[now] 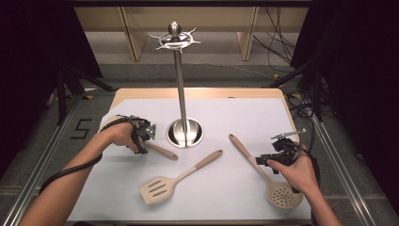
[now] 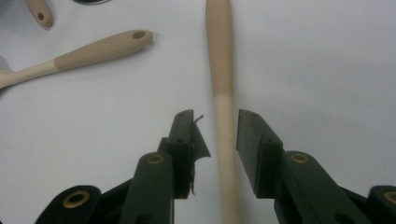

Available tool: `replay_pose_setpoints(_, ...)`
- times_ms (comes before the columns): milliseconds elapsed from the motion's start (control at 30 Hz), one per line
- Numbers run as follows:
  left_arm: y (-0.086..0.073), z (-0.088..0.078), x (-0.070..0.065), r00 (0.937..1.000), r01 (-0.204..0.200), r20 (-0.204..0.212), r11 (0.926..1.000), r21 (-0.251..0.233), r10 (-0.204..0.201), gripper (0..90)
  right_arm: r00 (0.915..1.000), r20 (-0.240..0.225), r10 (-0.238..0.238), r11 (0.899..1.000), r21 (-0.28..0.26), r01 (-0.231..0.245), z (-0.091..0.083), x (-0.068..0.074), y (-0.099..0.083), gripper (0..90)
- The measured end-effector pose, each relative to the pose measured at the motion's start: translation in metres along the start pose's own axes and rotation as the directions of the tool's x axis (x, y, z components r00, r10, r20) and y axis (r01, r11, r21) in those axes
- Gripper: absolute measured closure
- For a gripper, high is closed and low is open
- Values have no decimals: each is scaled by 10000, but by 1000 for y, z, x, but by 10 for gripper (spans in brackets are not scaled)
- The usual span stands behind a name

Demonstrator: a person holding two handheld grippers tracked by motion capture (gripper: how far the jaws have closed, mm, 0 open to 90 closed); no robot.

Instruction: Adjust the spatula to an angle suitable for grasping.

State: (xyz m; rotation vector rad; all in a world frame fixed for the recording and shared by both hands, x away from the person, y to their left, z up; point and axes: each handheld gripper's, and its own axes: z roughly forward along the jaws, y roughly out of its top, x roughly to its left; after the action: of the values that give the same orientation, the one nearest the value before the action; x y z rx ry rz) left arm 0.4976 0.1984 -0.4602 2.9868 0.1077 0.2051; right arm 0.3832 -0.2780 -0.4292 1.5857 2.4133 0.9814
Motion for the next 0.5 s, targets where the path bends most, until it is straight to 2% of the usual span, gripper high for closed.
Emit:
replay_pose_setpoints(100,1,0,2,9997,226,61,9997,32,-226,482,10000,-6,3,10000,5,-3,0,0,0,677)
replay_pose_setpoints(133,2,-2,3,9990,402,-220,9991,165,-399,554,10000,-7,2,10000,-5,-2,0,0,0,677)
replay_pose_setpoints(167,2,-2,3,9990,402,-220,9991,165,-399,606,10000,-7,2,10000,-5,-2,0,0,0,677)
replay_pose_setpoints(200,3,-2,4,9976,655,-227,9977,186,-651,606,10000,60,-31,9999,168,30,-2,0,1,677)
replay_pose_setpoints(233,3,-1,4,9981,564,-251,9981,237,-559,604,10000,-16,-4,10000,-35,4,-1,0,0,677)
replay_pose_setpoints(300,7,-2,2,9984,442,-366,9975,546,-422,615,10000,44,-39,9999,120,39,-3,0,0,677)
replay_pose_setpoints(333,7,-2,2,9984,442,-366,9975,546,-422,620,10000,44,-39,9999,120,39,-3,0,0,677)
replay_pose_setpoints(367,9,-2,0,9983,457,-397,9967,669,-432,623,10000,-33,54,9999,-116,-54,-1,0,-1,676)
replay_pose_setpoints(400,10,-2,-2,9982,438,-436,9954,847,-402,627,10000,63,27,9999,153,-28,-3,0,0,677)
replay_pose_setpoints(500,11,-4,-4,9981,568,-293,9925,1084,-539,640,10000,-19,49,10000,-56,-49,-2,0,-1,677)
